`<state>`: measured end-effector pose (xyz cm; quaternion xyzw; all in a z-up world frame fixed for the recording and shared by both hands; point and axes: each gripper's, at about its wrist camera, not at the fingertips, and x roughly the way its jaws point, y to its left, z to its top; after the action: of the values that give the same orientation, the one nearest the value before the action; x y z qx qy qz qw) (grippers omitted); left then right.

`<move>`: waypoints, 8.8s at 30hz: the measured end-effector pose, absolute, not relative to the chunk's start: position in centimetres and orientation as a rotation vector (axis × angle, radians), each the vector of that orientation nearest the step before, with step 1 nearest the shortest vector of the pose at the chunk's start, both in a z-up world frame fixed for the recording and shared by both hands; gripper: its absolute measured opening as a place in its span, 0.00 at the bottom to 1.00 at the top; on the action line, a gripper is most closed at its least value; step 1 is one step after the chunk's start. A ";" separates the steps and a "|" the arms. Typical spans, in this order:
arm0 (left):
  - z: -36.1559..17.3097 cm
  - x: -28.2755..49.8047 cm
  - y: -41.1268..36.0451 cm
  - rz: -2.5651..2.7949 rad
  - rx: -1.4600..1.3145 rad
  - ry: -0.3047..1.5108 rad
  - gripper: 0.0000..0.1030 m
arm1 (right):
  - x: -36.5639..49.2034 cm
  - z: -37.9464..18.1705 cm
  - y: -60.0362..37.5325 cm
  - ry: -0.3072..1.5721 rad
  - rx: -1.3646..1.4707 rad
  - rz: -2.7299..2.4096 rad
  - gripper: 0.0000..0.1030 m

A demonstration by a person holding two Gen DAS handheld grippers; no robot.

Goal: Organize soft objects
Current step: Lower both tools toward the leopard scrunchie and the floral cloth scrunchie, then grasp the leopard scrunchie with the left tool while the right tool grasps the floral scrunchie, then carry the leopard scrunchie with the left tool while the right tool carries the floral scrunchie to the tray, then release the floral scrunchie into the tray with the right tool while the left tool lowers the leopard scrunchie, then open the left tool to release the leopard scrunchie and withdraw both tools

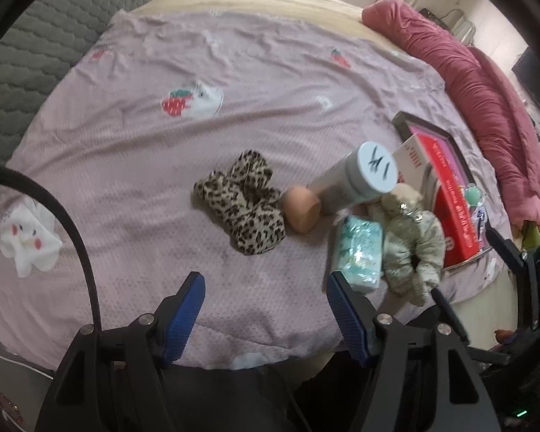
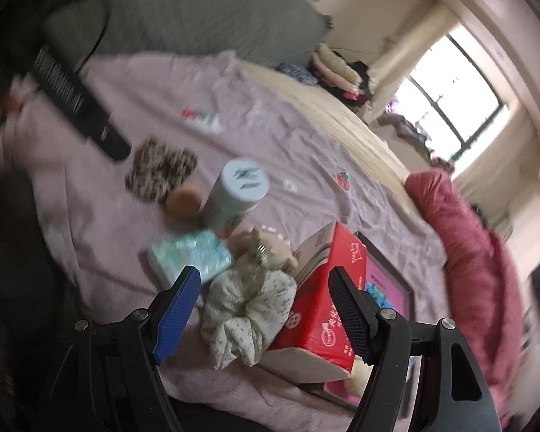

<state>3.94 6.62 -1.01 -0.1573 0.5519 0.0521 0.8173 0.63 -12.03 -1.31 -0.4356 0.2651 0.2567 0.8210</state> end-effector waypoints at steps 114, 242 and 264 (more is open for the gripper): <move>12.4 8.4 -9.9 -0.114 -0.057 0.860 0.09 | 6.9 11.8 -26.0 0.444 -0.464 0.249 0.18; -2.0 21.8 -28.7 -0.331 0.086 1.212 0.42 | 14.6 2.6 -45.1 0.676 0.050 0.087 0.71; 0.7 21.0 -28.1 -0.348 0.093 1.140 0.60 | 14.6 2.7 -45.3 0.688 0.023 0.054 0.72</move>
<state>20.98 -28.12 0.70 0.0439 0.5366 -0.1639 0.8266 14.59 -45.34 2.73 0.0115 0.3371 0.0266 0.9410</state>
